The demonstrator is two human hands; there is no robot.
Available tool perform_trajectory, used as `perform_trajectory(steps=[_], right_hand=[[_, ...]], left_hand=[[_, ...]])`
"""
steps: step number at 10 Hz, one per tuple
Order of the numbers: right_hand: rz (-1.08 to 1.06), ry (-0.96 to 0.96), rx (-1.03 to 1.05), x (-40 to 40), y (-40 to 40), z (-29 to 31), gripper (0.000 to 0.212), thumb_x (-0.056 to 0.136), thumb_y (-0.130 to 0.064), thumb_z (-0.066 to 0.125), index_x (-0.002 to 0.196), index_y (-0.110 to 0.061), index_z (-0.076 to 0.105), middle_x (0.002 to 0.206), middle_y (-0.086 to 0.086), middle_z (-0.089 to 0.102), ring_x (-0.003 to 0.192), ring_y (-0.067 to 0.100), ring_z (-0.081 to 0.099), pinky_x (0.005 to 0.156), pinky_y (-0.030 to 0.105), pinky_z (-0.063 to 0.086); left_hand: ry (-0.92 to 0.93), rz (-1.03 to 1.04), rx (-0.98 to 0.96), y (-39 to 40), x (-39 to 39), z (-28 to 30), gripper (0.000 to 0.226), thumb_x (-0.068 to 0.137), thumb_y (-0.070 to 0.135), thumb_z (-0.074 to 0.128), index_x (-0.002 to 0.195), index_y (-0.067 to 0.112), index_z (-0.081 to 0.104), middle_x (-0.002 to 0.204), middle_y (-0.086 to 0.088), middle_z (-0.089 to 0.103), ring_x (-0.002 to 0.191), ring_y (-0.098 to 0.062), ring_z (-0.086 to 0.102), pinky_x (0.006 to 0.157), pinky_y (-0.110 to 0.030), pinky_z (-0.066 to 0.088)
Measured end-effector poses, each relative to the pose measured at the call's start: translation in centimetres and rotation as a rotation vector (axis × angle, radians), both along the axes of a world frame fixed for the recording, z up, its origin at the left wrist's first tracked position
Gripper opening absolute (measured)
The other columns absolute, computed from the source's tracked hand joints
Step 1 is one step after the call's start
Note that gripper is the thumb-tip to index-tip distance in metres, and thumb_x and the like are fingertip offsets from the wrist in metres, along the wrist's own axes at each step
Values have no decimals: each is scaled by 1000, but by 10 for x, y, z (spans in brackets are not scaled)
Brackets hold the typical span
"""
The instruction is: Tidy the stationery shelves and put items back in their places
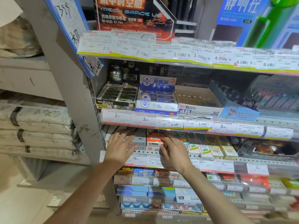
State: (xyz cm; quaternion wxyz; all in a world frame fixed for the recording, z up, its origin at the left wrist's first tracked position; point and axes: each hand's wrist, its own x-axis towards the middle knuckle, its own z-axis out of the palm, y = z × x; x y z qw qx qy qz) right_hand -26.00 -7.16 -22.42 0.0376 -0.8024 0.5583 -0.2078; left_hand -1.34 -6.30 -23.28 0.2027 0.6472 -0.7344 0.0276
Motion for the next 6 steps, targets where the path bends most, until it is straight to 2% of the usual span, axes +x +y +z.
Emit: perform_trajectory(steps=[1,2,3,4,5,6], right_hand=[[-21,27,31,3,0,4,39,99,-40,51,134,-22,55,119,2,65,110,26,55,98,36,40],[-46,64,53,7,5,11,47,99,-45,48,137,-18,51,129,6,60,115,29,51,101,39,37],[-80,25,-10,8,17,15,50,97,-45,51,136,-12,49,121,10,58,111,30,51,98,39,39],[-100,-34,-46,5,36,18,56,98,-47,49,142,-12,43,130,7,52,121,26,47,104,41,40],[-119,-145,-84,-6,57,19,61,99,-46,49,149,-13,37,149,7,42,139,24,37,114,43,33],[-178,-278,-117,-25,85,28,58,99,-43,52,148,-16,38,151,4,40,140,20,35,114,42,32]], left_hand=[[-3,-21,41,-1,1,0,71,88,68,26,132,22,58,115,-5,61,110,-29,47,104,-45,37],[52,-25,57,-1,2,4,78,85,73,22,134,23,56,116,-5,59,113,-27,45,106,-41,32],[103,-49,35,3,2,7,77,86,72,25,136,20,52,119,-5,56,119,-26,42,108,-39,30],[164,-61,0,16,-5,12,67,91,63,36,140,19,48,129,-3,52,127,-23,38,110,-40,30],[262,-73,-49,40,-20,23,60,95,56,41,146,23,40,144,1,42,136,-18,31,114,-38,26],[376,-27,-67,72,-44,39,57,97,53,44,148,28,35,149,7,35,139,-12,27,117,-39,24]])
